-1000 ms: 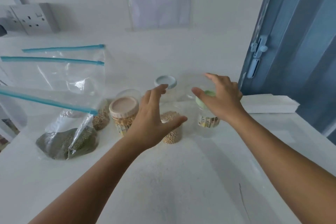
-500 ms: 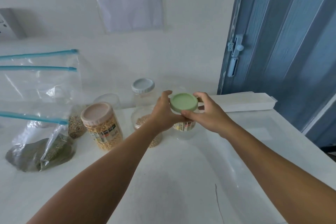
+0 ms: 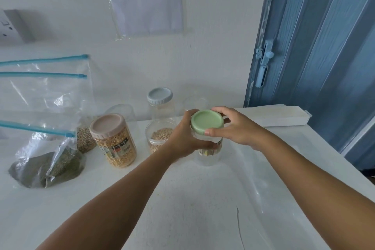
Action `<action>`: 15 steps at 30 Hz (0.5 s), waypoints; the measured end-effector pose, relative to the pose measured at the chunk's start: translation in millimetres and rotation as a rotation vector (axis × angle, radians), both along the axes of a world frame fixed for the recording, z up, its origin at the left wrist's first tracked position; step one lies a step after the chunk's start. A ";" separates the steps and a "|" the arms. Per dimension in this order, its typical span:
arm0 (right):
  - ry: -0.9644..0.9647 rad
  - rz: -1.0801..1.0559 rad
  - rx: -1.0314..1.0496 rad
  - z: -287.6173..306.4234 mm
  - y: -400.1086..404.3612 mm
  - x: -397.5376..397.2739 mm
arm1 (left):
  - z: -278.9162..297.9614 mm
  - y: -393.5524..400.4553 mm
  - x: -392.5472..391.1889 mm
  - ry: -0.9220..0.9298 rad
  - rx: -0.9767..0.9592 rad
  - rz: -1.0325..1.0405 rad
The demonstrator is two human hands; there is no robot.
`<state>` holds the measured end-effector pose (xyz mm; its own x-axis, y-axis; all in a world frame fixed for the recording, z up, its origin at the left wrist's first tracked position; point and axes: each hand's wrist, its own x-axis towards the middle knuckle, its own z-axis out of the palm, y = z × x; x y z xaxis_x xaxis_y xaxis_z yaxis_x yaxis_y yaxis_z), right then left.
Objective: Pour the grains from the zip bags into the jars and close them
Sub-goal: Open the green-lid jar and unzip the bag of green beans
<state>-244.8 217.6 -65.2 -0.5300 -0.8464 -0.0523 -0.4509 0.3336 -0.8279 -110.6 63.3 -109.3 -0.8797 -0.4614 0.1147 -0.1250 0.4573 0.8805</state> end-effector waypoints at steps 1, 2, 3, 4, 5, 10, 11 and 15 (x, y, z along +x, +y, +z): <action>0.017 0.004 0.013 1.5 -1.3 1.9 | -0.5 0.2 -0.7 0.003 -0.006 -0.002; 0.055 -0.007 0.025 1.0 -3.4 2.6 | -0.5 0.8 -1.2 0.005 -0.008 -0.011; 0.106 -0.033 0.029 0.1 -5.1 3.6 | -0.2 1.6 -2.0 0.005 -0.006 -0.020; 0.153 -0.062 0.034 -1.3 -6.7 3.5 | -1.2 1.4 -3.5 0.006 -0.002 -0.026; 0.181 -0.086 0.030 -2.8 -7.4 3.5 | -2.3 1.2 -4.8 0.010 0.010 -0.030; 0.211 -0.098 0.019 -8.4 -7.7 2.1 | -10.1 -2.2 -9.2 0.016 0.021 -0.026; 0.218 -0.096 0.015 -8.8 -8.6 1.4 | -10.5 -2.3 -9.5 0.016 0.016 -0.030; 0.221 -0.083 0.020 -8.0 -8.8 0.9 | -11.7 -2.4 -10.0 0.019 0.006 -0.042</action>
<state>-243.9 208.8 -73.2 -0.5980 -0.7995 0.0562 -0.5910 0.3925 -0.7047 -120.6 60.9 -121.0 -0.8959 -0.4252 0.1290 -0.0891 0.4563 0.8853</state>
